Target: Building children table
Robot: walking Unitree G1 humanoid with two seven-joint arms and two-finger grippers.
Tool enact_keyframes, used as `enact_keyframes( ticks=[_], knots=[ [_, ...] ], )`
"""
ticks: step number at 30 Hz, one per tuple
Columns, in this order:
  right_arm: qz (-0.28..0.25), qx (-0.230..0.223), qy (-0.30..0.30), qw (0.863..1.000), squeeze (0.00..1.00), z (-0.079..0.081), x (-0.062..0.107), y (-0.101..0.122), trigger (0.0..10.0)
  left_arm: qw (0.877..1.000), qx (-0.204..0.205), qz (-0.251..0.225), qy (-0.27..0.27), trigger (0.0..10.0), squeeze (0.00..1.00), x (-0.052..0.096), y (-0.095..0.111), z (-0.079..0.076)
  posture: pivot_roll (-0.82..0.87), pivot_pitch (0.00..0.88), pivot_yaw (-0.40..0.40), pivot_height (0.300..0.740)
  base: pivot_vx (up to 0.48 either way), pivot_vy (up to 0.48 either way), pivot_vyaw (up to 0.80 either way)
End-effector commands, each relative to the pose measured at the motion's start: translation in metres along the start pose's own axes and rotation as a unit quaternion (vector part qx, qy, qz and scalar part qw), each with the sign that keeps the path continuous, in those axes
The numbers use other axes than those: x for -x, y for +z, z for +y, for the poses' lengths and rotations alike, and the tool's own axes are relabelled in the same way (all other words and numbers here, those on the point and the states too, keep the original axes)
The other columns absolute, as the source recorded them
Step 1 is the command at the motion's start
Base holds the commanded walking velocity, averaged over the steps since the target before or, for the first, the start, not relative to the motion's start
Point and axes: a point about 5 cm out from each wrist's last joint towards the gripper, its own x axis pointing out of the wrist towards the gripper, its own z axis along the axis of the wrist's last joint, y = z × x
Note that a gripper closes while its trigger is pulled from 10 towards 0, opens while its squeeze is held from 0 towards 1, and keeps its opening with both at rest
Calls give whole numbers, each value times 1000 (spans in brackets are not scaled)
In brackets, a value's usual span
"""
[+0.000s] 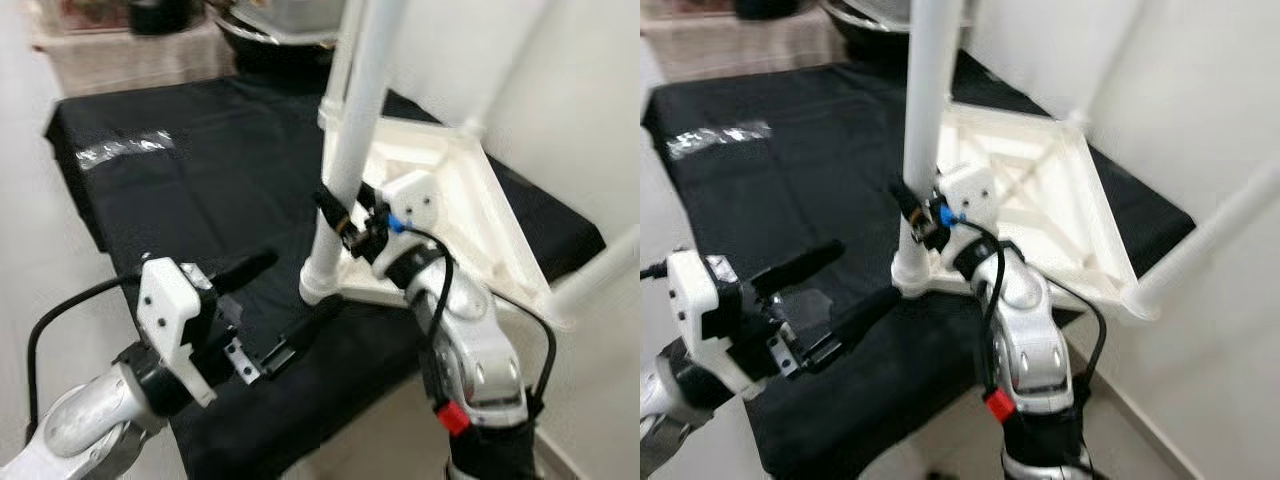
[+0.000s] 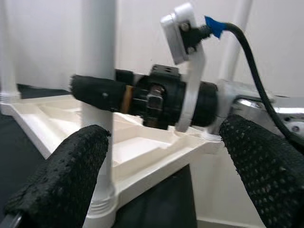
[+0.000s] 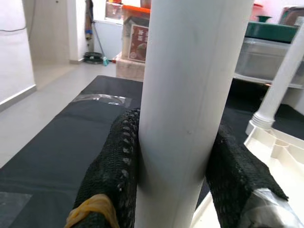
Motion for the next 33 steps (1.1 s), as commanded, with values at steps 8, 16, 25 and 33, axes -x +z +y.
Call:
enact_keyframes(
  ticks=[8, 16, 25, 33],
  knots=[
    [97, -38, 23, 994, 1000, -1, 5, -30, 10000, 1000, 9, 1, -3, 10000, 0, 1, -2, -3, 39, 248, -136, 740, 0, 0, 0],
    [10, -27, 238, 971, 1000, -35, 6, 3, 10000, 1000, 14, 3, -6, 10000, 0, 0, -3, -4, 49, 258, -124, 740, 0, 0, 0],
    [2, -32, 349, 936, 0, -61, -12, 22, 10000, 1000, 12, 8, -2, 10000, 0, 3, -1, -6, 83, 267, -128, 740, 0, 0, 0],
    [-16, -21, 381, 924, 0, -65, -23, 33, 0, 1000, 10, 13, 1, 10000, 0, 6, -1, -7, 96, 274, -132, 740, 0, 0, 0]
  ],
)
